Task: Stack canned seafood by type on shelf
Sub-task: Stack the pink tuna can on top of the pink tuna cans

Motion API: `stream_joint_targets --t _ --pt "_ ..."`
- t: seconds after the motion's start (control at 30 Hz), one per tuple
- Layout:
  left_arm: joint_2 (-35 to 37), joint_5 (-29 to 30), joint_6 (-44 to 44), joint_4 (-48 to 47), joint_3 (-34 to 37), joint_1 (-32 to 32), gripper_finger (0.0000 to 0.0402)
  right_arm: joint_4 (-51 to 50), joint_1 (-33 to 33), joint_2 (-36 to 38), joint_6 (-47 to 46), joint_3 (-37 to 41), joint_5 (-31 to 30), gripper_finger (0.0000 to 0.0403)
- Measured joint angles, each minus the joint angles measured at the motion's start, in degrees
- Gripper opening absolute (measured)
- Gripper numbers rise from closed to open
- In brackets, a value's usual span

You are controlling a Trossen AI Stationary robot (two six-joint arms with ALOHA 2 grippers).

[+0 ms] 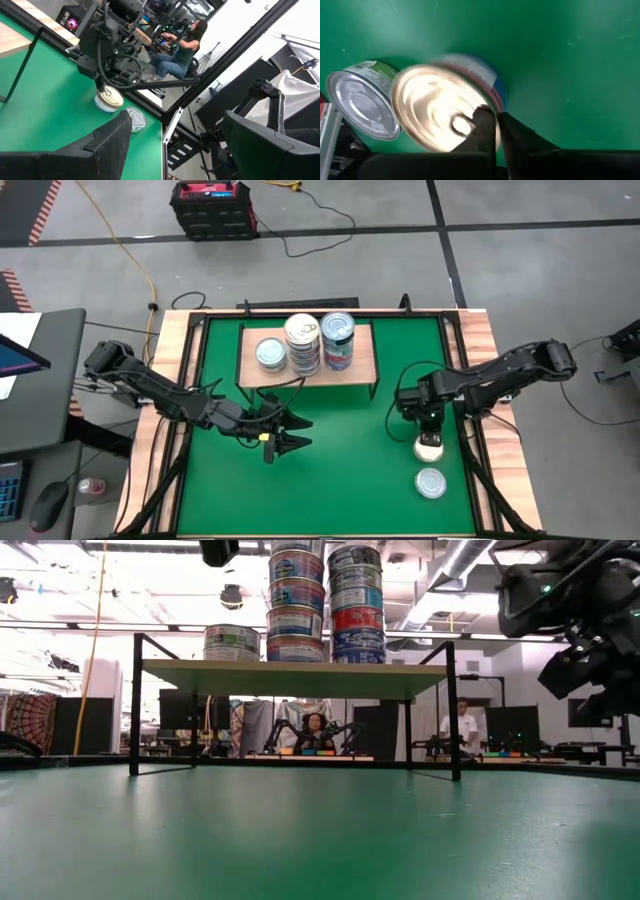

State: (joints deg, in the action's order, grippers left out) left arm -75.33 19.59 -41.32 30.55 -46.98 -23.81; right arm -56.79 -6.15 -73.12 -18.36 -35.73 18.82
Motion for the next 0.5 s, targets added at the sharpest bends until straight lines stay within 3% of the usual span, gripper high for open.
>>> stream_joint_targets --t 0.2,0.5 --pt "0.0 0.1 0.1 -0.3 0.0 0.0 0.0295 -0.1 7.7 -0.2 4.7 0.4 1.2 0.001" --pt "0.0 0.2 -0.2 -0.3 0.0 0.0 0.0295 -3.0 17.6 -0.3 4.5 0.5 -0.6 0.0044"
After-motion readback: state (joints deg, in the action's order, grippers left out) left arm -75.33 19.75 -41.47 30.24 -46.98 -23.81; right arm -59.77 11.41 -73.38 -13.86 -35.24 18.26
